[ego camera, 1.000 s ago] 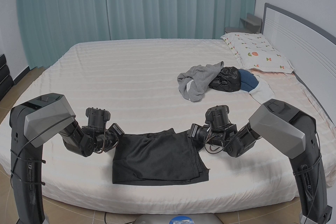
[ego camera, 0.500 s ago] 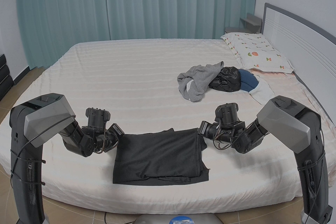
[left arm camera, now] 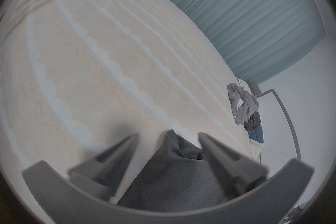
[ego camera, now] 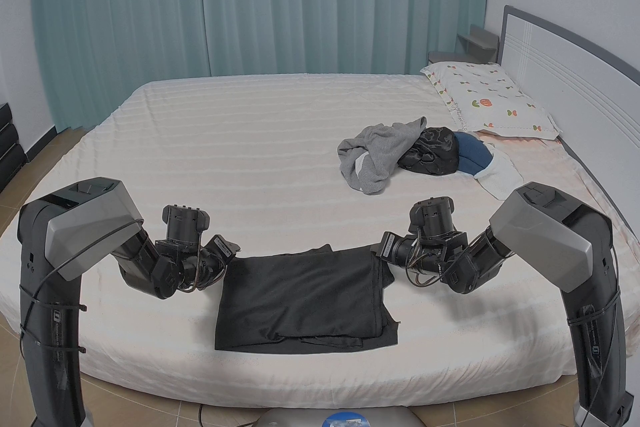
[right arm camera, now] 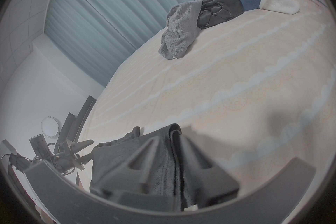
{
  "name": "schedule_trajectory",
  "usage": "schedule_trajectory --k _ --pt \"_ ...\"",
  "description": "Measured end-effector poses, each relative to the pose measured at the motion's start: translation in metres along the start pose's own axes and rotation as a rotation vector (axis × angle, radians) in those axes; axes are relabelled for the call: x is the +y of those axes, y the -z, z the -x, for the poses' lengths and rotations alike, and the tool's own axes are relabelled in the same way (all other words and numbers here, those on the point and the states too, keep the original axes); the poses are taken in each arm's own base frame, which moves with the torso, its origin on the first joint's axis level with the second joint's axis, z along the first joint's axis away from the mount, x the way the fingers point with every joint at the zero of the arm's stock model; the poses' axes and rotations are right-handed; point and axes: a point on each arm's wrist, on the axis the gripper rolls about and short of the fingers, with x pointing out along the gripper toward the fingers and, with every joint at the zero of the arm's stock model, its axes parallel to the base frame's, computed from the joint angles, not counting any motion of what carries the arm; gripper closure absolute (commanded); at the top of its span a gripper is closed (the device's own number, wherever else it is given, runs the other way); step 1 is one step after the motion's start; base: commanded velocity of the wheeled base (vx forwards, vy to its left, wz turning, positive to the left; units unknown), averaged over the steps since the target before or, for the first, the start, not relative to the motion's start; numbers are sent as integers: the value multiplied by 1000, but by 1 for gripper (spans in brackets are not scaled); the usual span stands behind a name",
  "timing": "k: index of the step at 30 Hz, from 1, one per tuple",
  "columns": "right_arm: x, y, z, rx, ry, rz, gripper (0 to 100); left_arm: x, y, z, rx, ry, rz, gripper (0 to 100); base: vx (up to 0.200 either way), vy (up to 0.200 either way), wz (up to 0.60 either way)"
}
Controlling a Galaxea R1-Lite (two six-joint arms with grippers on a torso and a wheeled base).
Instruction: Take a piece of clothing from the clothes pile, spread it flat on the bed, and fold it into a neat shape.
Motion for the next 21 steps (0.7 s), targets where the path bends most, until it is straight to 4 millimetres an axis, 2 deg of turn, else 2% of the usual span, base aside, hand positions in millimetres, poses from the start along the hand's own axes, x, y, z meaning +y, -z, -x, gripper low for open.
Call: schedule_trajectory --k 4,10,18,21 --pt "2 -1 5 -3 -7 -15 0 0 -1 0 -1 1 10 0 0 0 0" --pt "2 3 29 41 -20 -58 0 0 -7 3 -2 14 64 0 0 0 0" --pt "-4 36 82 162 -115 -60 0 4 -19 10 -15 39 122 0 0 0 0" --pt "-2 46 94 181 -164 -43 0 5 -24 11 -25 46 133 0 0 0 0"
